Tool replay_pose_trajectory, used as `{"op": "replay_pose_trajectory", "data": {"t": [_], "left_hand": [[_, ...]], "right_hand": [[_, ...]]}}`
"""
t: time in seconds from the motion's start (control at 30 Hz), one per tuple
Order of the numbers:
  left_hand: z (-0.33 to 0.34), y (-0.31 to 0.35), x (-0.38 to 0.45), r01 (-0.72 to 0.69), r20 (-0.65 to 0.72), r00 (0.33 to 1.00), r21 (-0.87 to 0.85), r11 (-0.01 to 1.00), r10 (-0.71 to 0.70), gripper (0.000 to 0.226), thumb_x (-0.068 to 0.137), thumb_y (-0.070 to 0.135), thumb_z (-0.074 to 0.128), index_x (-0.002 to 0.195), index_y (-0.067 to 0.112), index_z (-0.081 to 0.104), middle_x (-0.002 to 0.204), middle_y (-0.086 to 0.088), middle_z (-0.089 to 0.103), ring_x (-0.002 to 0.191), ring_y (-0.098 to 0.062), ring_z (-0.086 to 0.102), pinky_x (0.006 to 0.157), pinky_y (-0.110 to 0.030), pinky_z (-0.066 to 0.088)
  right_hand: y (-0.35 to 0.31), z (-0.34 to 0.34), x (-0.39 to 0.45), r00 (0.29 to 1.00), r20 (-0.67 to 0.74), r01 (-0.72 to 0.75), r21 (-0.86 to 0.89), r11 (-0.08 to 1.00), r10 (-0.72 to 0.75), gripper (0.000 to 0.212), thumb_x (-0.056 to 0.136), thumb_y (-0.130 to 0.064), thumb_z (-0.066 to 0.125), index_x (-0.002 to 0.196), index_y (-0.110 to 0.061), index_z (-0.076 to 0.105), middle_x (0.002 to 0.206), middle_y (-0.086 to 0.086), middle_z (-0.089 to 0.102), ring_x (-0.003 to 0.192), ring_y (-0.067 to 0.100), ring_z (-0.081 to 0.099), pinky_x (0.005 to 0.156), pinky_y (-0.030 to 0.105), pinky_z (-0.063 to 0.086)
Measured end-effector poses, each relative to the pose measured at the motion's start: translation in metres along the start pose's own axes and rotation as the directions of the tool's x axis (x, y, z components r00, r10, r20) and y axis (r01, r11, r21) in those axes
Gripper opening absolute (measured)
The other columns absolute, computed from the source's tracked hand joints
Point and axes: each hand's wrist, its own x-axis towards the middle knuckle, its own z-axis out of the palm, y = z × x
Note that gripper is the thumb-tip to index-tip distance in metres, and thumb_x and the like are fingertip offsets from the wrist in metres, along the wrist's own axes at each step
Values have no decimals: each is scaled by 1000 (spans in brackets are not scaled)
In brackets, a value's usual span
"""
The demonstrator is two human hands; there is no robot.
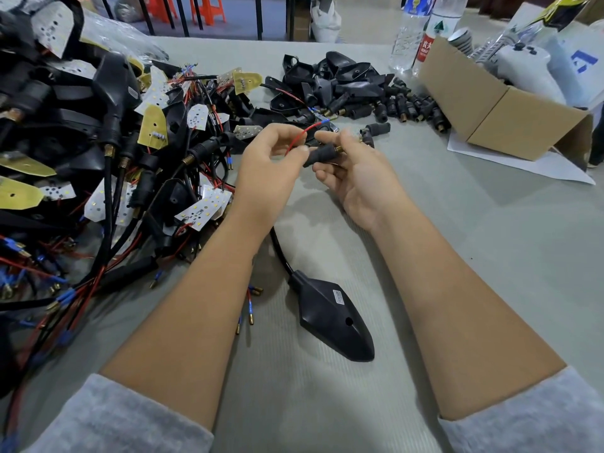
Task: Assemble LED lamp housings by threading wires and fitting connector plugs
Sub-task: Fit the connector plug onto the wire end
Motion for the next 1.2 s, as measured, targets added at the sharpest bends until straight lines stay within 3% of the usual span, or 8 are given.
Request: {"op": "replay_pose_trajectory", "data": {"t": [0.1,0.17,0.3,0.47,0.63,0.9,1.07,1.2], "left_hand": [[-2,1,-1,-4,2,1000,-108,994,4,12,99,12,53,97,17,63,84,5,65,67,9,56,66,-7,42],[-3,-1,1,-12,-21,1000,-82,997,11,15,101,12,50,98,16,63,75,5,62,56,8,51,59,-7,38],[-4,-5,4,-16,-79,997,5,1000,16,18,98,12,53,91,25,65,66,8,59,58,2,51,60,-16,42],[-4,-11,7,24,-114,993,123,992,-9,26,95,14,56,78,34,62,61,5,54,60,-14,48,64,-39,48],[-3,-12,6,58,-95,995,164,985,-42,27,95,16,56,74,33,59,49,13,45,47,-2,38,51,-20,32],[-1,-11,5,25,-69,997,130,991,-16,23,92,18,59,73,30,61,46,14,40,49,-5,33,54,-26,30],[-1,-11,3,33,-38,999,164,986,-27,23,93,17,59,74,30,61,45,16,44,50,-4,35,54,-26,31],[-2,-8,2,34,-23,999,171,985,-31,22,94,15,58,76,29,60,44,18,47,45,-2,37,49,-18,31]], "right_hand": [[1,0,1,1000,-24,0,8,1000,0,37,106,-26,38,93,-9,68,84,7,65,60,12,61,61,20,55],[1,-1,2,999,-32,4,9,1000,-4,37,106,-25,38,93,-8,67,86,9,65,59,12,61,60,20,54],[2,-1,2,999,-39,20,12,1000,-20,38,106,-26,37,92,-7,66,83,10,66,56,11,61,59,21,54],[0,-2,3,996,-84,0,108,994,9,43,107,-27,35,86,-7,66,80,10,65,54,11,58,56,19,53],[-3,-6,4,988,-127,-40,319,947,85,45,107,-30,32,85,-6,62,67,9,69,54,13,54,51,17,50],[-6,-9,6,980,-152,-31,512,859,126,46,107,-33,33,82,-6,61,57,7,66,47,13,52,46,18,48],[-6,-9,5,983,-142,-25,535,844,118,47,106,-32,33,80,-6,61,56,6,65,45,12,52,46,17,46],[-6,-9,5,986,-135,-27,446,895,97,44,106,-32,34,83,-6,61,60,8,67,50,12,52,48,17,49]]}}
